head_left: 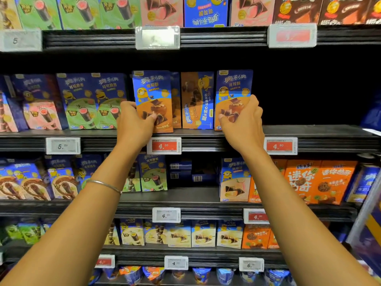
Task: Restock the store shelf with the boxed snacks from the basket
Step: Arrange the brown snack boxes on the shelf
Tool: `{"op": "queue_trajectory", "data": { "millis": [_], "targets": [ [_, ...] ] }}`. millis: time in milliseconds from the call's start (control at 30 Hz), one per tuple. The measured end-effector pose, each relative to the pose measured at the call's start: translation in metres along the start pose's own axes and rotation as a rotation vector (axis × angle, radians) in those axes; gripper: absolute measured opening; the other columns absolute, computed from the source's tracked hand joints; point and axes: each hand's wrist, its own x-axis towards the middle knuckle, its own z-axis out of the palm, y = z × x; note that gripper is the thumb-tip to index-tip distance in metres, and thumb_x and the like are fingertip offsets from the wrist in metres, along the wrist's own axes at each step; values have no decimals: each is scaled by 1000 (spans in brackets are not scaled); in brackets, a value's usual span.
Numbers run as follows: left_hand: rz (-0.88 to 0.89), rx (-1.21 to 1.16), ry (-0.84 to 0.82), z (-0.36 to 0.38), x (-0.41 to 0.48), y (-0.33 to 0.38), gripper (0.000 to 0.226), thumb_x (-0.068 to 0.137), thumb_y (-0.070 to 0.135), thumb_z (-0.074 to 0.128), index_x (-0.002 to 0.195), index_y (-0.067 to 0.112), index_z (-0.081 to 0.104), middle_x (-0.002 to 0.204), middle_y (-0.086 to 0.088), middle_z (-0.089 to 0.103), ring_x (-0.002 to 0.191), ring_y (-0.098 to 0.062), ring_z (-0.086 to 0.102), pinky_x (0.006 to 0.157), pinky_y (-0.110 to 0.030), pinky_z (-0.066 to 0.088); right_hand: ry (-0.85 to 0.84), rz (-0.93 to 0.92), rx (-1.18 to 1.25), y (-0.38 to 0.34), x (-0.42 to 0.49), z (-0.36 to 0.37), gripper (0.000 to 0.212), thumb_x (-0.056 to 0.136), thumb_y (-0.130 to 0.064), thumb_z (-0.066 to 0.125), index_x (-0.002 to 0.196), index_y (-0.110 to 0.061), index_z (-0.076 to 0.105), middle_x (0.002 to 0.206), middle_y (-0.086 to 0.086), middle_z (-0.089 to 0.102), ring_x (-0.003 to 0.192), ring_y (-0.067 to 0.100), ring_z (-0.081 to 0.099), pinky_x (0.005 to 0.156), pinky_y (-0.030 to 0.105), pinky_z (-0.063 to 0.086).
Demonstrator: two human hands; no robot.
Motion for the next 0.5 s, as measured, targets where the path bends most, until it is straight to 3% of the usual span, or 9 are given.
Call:
{"op": "queue_trajectory", "data": {
  "millis": [133,300,500],
  "targets": [
    [11,28,23,6,3,1,43,94,31,77,118,21,43,108,-1,63,98,-22,63,72,-33,46,-3,13,-33,-2,3,-1,95,86,-48,73,155,-17,16,146,10,37,131,29,45,79,35,38],
    [20,28,-8,10,8,1,45,92,30,80,116,22,42,95,10,60,91,-17,64,78,-39,53,3,16,-58,-4,4,1,92,86,-44,75,153,-18,18,145,11,38,130,30,46,79,36,38],
    [-7,87,-20,15,11,5,44,94,33,77,117,24,41,108,0,64,98,-26,66,85,-49,58,23,20,-58,-2,7,1,82,85,-37,77,146,-20,25,142,10,43,127,29,50,77,35,38]
  ]
}}
